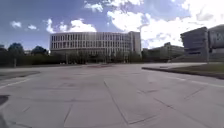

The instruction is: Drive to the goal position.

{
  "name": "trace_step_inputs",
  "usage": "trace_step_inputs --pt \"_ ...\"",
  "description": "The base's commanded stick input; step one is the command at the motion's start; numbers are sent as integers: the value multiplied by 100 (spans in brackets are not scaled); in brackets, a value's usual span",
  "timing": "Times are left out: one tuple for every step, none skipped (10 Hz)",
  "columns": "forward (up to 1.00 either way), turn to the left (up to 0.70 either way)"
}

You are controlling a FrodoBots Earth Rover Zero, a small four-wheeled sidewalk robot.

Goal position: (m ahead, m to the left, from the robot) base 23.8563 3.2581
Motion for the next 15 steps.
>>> trace_step_inputs --pt "70 0" --pt "70 0" --pt "70 0" --pt "70 0" --pt "70 0" --pt "70 0" --pt "70 0" --pt "70 0" --pt "70 0" --pt "70 0" --pt "70 0" --pt "70 0" --pt "70 0" --pt "70 0" --pt "70 0"
